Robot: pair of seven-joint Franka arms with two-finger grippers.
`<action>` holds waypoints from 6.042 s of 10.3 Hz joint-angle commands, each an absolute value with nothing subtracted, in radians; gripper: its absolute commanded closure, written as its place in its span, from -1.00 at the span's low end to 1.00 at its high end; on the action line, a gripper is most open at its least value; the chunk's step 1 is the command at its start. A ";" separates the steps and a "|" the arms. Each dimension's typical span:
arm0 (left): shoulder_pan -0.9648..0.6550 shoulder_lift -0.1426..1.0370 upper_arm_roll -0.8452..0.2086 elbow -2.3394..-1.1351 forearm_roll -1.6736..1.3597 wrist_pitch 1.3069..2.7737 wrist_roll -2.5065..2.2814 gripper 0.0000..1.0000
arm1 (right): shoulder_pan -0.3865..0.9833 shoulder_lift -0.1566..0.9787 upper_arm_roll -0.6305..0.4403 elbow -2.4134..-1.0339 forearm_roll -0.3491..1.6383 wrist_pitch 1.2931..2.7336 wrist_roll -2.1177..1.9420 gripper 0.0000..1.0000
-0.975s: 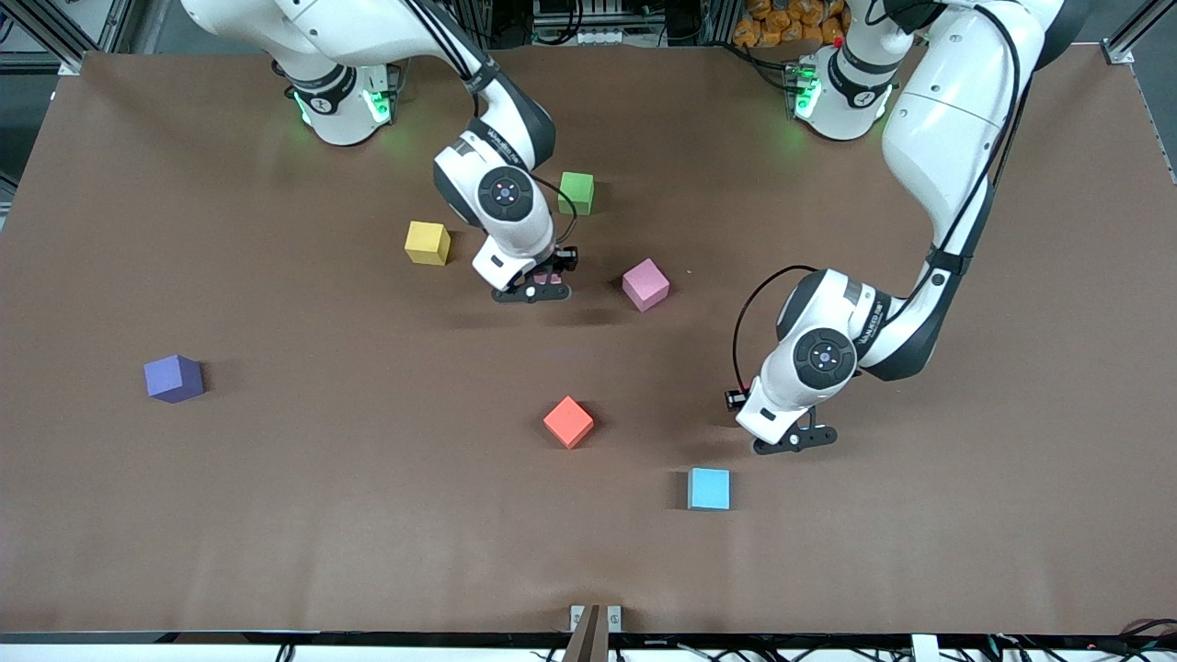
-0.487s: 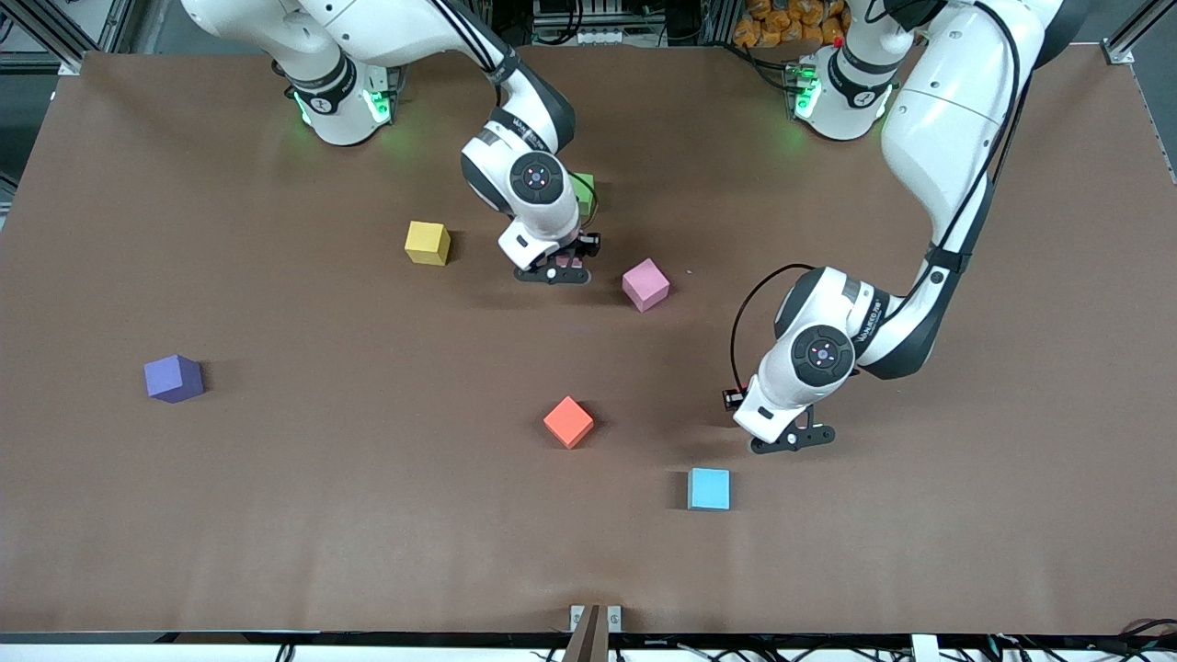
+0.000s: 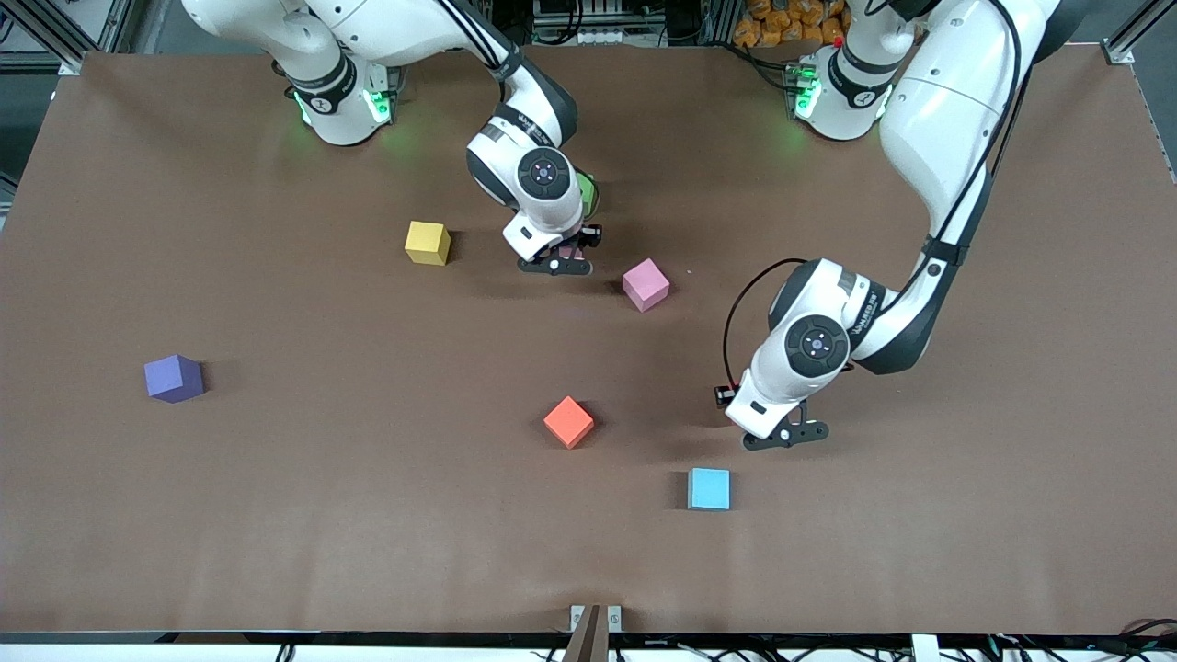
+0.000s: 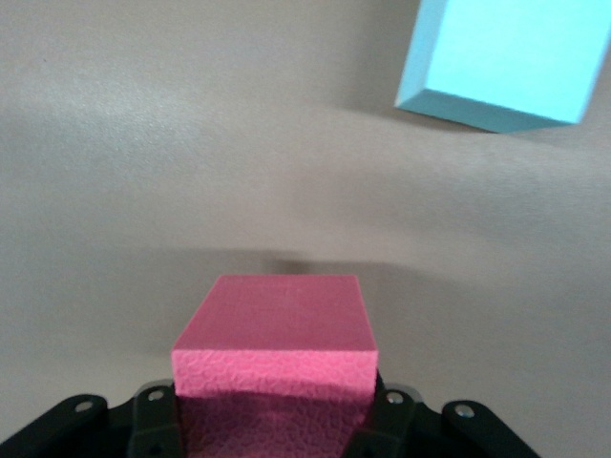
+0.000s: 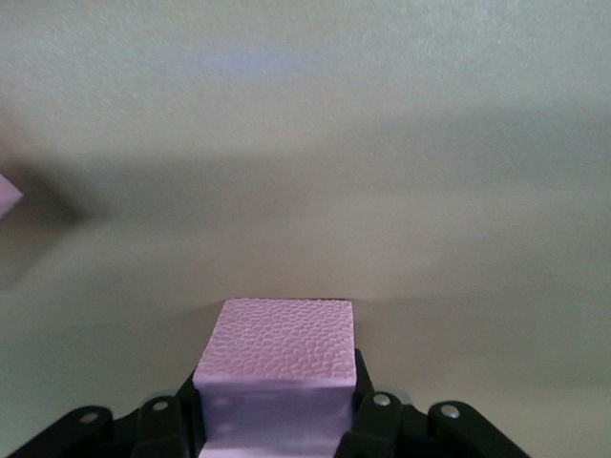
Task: Arrange blocks into number 1
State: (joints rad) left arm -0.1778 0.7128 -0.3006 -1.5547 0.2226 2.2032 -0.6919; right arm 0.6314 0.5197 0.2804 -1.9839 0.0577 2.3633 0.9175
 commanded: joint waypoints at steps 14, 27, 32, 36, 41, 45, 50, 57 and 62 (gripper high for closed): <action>-0.207 0.669 -0.402 -1.565 0.247 2.200 -0.850 1.00 | 0.594 0.471 0.331 -2.011 0.048 2.350 0.959 -1.00; -0.598 0.727 -0.446 -1.568 0.285 2.181 -1.125 1.00 | 0.235 0.173 0.189 -2.219 -0.009 2.026 0.450 -1.00; -0.629 0.784 -0.445 -1.565 0.284 2.181 -1.137 1.00 | 0.230 0.178 0.189 -2.358 0.095 2.194 0.404 -1.00; -0.617 0.814 -0.445 -1.565 0.285 2.227 -1.117 1.00 | 0.236 0.184 0.195 -2.388 0.120 2.238 0.400 -1.00; -0.638 0.824 -0.445 -1.568 0.276 2.256 -1.108 1.00 | 0.245 0.213 0.207 -2.431 0.153 2.304 0.400 -1.00; -0.660 0.824 -0.445 -1.574 0.275 2.253 -1.105 0.87 | 0.255 0.242 0.218 -2.442 0.167 2.344 0.400 -0.71; -0.664 0.804 -0.445 -1.565 0.279 2.218 -1.129 -1.00 | 0.253 0.232 0.218 -2.401 0.169 2.318 0.402 1.00; -0.474 0.649 -0.390 -1.580 0.299 2.049 -1.196 -1.00 | 0.313 0.339 0.204 -2.029 0.204 2.181 0.518 1.00; -0.414 0.543 -0.399 -1.821 0.293 2.170 -1.450 -1.00 | 0.494 0.550 0.178 -1.706 0.169 2.126 0.733 1.00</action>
State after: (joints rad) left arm -0.4164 0.6397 -0.3897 -1.6632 0.2723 2.0737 -1.3377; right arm 0.4552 0.4775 0.1954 -1.8169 0.1866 2.1794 0.6887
